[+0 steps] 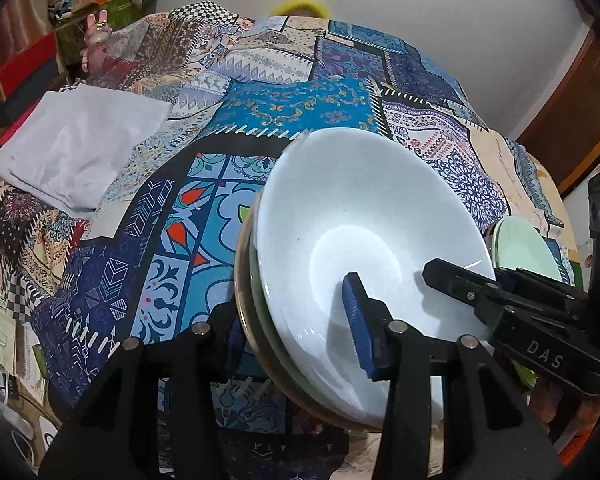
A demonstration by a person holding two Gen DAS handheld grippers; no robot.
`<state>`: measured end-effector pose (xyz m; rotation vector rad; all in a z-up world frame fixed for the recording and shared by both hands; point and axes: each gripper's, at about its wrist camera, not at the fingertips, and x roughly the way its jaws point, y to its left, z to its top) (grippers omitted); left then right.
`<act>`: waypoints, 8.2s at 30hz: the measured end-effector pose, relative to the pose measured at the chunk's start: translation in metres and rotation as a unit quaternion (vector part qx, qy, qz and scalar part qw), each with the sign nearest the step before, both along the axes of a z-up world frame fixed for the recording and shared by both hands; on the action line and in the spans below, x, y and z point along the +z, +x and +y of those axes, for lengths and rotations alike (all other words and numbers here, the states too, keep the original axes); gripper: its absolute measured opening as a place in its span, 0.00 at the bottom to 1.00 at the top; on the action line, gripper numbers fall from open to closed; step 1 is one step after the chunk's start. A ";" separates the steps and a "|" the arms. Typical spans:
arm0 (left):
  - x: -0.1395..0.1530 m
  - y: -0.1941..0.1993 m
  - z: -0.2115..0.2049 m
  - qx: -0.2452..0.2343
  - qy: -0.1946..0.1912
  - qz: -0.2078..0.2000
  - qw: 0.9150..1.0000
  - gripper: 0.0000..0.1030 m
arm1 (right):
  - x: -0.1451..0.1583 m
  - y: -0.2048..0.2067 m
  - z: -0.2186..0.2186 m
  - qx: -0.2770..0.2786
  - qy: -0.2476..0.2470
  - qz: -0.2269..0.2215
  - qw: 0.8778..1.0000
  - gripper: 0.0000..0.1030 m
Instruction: Organize plates and bowls
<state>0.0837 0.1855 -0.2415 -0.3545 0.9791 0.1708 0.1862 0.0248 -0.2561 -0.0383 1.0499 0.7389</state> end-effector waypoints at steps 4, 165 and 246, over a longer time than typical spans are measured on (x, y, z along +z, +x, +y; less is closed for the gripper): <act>0.002 0.000 0.000 0.003 -0.005 -0.001 1.000 0.43 | 0.005 -0.001 -0.003 -0.005 0.002 -0.003 1.000 0.25; 0.058 -0.024 0.011 -0.011 -0.053 -0.053 0.997 0.34 | 0.017 0.026 -0.049 -0.011 0.035 0.028 0.999 0.21; -0.021 0.037 -0.020 -0.034 -0.098 0.035 0.994 0.43 | 0.004 0.032 -0.024 0.005 -0.012 0.003 1.000 0.30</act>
